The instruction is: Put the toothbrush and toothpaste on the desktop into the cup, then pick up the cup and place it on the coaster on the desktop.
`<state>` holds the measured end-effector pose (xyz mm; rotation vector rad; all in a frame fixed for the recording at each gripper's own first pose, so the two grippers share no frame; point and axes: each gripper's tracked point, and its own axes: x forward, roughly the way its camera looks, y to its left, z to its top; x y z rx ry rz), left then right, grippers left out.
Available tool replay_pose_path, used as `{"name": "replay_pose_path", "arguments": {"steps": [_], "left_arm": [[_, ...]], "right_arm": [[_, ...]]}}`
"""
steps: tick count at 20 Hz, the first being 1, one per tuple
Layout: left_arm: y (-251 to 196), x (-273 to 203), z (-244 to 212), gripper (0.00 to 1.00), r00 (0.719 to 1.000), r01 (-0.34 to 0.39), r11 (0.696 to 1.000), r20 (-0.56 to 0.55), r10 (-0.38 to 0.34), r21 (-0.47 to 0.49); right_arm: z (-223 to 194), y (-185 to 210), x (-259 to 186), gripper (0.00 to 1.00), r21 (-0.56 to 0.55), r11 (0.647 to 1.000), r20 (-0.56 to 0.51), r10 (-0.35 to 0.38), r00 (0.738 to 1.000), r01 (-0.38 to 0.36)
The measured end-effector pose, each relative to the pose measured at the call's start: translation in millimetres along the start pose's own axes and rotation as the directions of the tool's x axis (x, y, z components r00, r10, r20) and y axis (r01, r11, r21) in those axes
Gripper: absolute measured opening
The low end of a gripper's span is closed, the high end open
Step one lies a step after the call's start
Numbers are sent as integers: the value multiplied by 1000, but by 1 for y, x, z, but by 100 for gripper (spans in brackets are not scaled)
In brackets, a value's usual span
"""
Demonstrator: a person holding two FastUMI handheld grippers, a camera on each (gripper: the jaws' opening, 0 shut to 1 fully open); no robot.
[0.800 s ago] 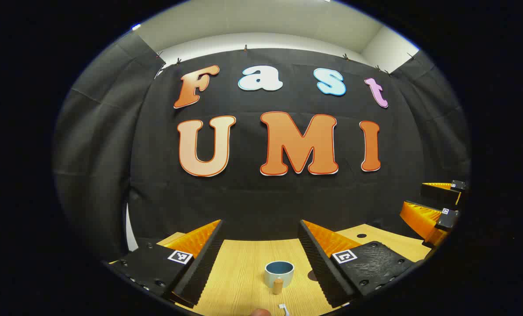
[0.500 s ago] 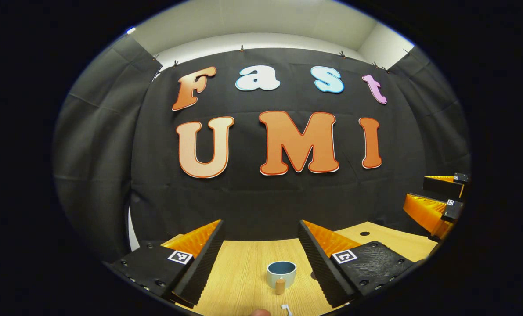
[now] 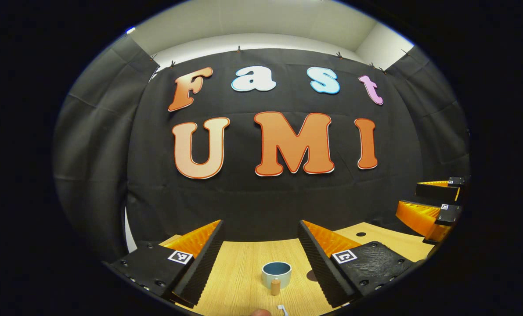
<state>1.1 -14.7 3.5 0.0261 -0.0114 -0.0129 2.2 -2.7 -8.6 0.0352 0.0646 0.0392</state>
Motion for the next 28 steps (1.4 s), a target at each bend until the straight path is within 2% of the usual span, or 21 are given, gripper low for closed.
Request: {"name": "replay_pose_path", "arguments": {"steps": [10,17,21,25,28], "left_arm": [[-5,-2,-3,100,1000,10,1000,-4,-10,7],[-16,0,-39,100,988,43,999,-146,-40,17],[-24,-1,-78,99,955,73,997,-289,-69,1],[-37,-9,-119,99,901,99,994,-419,-111,-49],[-35,-13,-147,99,856,95,994,-505,-108,-51]], "right_arm": [[0,7,-2,98,2,999,-20,32,999,-32],[-29,9,-3,98,-8,999,-143,45,989,-47],[-56,11,-6,97,24,999,-239,49,970,-44],[-93,19,-13,96,60,997,-376,76,924,-58],[-118,22,-16,97,43,997,-458,77,886,-65]]}}
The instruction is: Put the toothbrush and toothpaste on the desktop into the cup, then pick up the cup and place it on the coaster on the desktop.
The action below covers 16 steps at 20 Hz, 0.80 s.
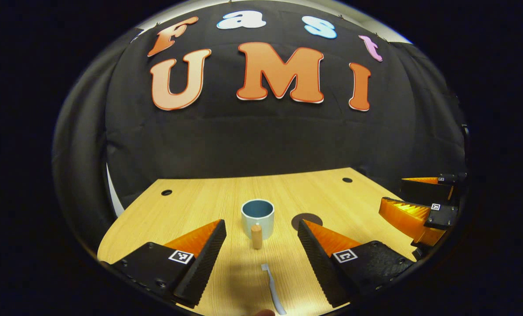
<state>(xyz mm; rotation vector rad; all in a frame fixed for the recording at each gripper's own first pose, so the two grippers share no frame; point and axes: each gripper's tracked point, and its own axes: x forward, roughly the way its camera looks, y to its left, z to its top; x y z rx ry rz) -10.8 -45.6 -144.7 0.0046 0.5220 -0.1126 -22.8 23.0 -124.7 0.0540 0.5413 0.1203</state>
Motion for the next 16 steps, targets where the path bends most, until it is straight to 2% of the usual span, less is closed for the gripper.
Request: {"name": "replay_pose_path", "arguments": {"steps": [5,8,12,14,16], "left_arm": [[-3,14,-46,99,982,37,998,-184,-44,-41],[-8,20,-74,99,947,60,993,-308,-89,-101],[-7,22,-85,99,886,24,986,-453,-97,-163],[-6,20,-86,96,858,2,987,-507,-86,-163],[-4,22,-83,96,837,-28,990,-545,-54,-140]], "right_arm": [[-45,19,6,91,19,997,-183,71,981,-68],[-57,26,13,83,49,995,-269,95,958,-85],[-82,29,12,82,49,993,-364,116,924,-105],[-94,34,15,82,44,991,-410,132,903,-125],[-107,39,15,76,65,989,-457,147,877,-133]]}}
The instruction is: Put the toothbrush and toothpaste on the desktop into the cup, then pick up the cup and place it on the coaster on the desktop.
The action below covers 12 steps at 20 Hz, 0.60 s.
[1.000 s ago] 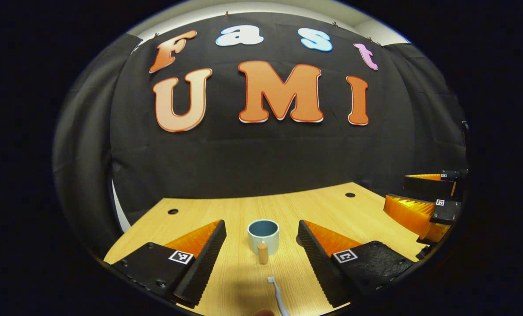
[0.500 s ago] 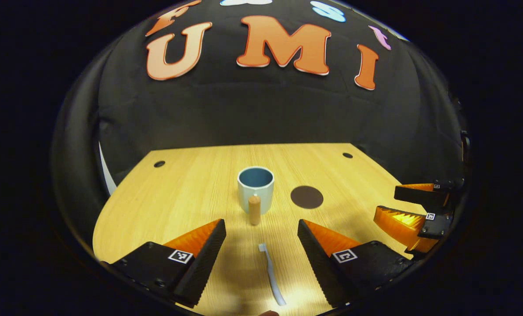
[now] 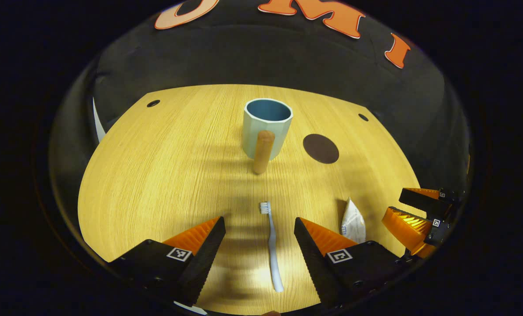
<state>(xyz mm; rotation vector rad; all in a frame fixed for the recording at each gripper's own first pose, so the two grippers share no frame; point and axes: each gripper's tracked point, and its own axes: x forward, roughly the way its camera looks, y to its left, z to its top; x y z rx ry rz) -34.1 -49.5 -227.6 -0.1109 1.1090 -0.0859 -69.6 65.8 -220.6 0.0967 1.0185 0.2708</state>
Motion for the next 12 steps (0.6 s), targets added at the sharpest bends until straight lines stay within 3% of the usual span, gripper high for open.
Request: {"name": "replay_pose_path", "arguments": {"steps": [3,4,9,12], "left_arm": [[-3,-5,1,92,998,-15,1000,-55,16,20],[-1,-1,-1,96,997,-18,1000,-72,19,23],[-5,3,-14,95,986,-19,1000,-164,21,17],[-10,6,-22,88,979,-32,999,-201,34,14]], "right_arm": [[-20,4,16,69,33,999,-80,16,997,-13],[-25,5,20,71,41,999,-103,19,995,-15],[-42,7,30,70,54,998,-176,25,984,-16],[-47,8,37,70,57,998,-207,26,978,-14]]}}
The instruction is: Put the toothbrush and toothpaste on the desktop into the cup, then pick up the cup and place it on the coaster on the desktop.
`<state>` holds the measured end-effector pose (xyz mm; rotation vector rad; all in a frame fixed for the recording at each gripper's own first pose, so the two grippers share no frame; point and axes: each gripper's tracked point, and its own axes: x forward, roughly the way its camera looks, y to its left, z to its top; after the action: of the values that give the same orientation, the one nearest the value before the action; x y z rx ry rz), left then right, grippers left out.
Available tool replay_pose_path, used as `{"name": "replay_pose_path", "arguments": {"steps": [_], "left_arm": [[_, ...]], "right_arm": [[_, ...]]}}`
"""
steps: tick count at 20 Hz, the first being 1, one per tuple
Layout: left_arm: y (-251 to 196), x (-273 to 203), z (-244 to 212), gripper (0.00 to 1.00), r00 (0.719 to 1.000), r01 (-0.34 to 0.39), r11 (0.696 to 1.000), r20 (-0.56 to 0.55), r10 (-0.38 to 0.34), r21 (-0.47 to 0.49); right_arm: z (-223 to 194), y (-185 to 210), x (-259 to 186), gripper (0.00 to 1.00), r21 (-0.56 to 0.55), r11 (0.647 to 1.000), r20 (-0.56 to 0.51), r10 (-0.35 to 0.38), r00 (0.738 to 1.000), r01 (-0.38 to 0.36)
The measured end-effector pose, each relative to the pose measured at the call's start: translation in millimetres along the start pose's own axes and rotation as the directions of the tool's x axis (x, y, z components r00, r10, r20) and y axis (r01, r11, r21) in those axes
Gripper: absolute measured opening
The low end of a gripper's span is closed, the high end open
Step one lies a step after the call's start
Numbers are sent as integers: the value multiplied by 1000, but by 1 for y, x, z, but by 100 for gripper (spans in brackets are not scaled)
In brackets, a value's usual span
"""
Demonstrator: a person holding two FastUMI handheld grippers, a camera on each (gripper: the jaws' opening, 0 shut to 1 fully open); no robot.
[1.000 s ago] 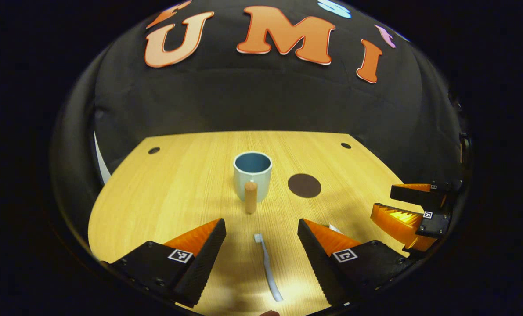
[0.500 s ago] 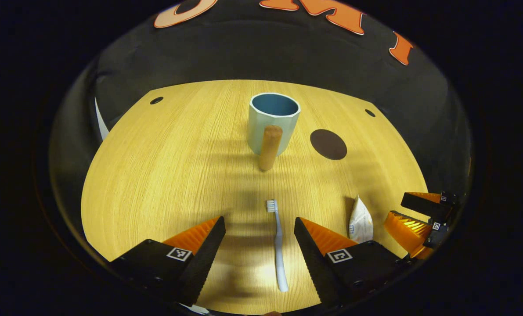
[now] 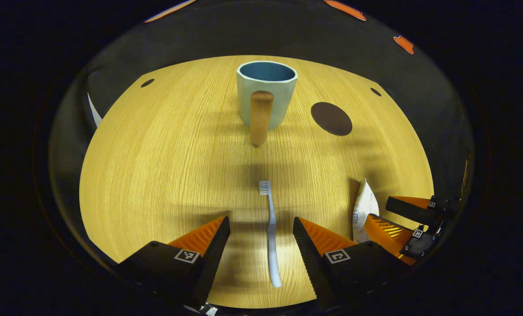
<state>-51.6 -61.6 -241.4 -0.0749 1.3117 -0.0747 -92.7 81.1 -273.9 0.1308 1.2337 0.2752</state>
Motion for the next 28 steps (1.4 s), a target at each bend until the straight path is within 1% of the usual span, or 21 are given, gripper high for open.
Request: {"name": "replay_pose_path", "arguments": {"steps": [2,5,6,7,8,10,11,12,13,14,15,17,18,19,21,22,23,28], "left_arm": [[-5,2,-7,88,1000,-6,1000,-21,6,-1],[-9,3,-13,87,999,-13,1000,-51,14,12],[-10,6,-14,88,998,-22,999,-62,23,25],[-12,12,-15,79,997,-24,999,-68,26,43],[-10,13,-14,75,996,-40,998,-74,44,49],[-12,16,-6,72,997,-48,998,-54,50,43],[-13,13,-10,69,997,-50,998,-53,52,35],[-12,13,-9,63,997,-57,998,-47,59,28],[-10,15,-8,47,997,-62,998,-38,62,17],[-12,14,-7,34,998,-56,998,-36,57,8],[-13,14,-7,20,998,-53,999,-31,53,7],[-15,18,-7,17,999,-49,999,-17,49,4],[-14,18,-5,12,999,-46,999,-5,46,0],[-16,16,-1,10,999,-42,999,1,42,1],[-16,18,4,10,999,-37,999,27,37,-7],[-18,20,6,9,998,-16,1000,59,15,2],[-18,25,7,10,997,-9,1000,79,9,2],[-25,28,11,5,993,27,1000,115,-26,-9]], "right_arm": [[-5,4,7,66,26,1000,-27,14,1000,-13],[-11,6,14,62,32,999,-55,15,998,-14],[-11,9,17,58,36,999,-59,26,998,-23],[-14,10,19,56,34,999,-68,27,997,-25],[-13,12,22,52,36,999,-64,34,997,-32],[-12,12,21,47,37,999,-59,42,997,-40],[-10,10,21,42,43,998,-50,39,998,-36],[-8,9,23,36,50,998,-46,37,998,-35],[-6,11,23,28,65,997,-34,49,998,-47],[-5,13,25,19,76,995,-25,63,998,-61],[-5,14,25,17,85,994,-18,73,997,-71],[-5,14,25,15,86,993,-3,79,997,-78],[-4,16,25,13,81,993,4,83,997,-83],[-4,16,24,13,80,993,9,90,996,-90],[-1,18,24,10,61,993,30,98,995,-100],[2,16,24,9,32,995,49,92,995,-93],[4,17,22,9,20,995,65,92,994,-93],[2,19,21,5,15,994,51,105,993,-106]]}}
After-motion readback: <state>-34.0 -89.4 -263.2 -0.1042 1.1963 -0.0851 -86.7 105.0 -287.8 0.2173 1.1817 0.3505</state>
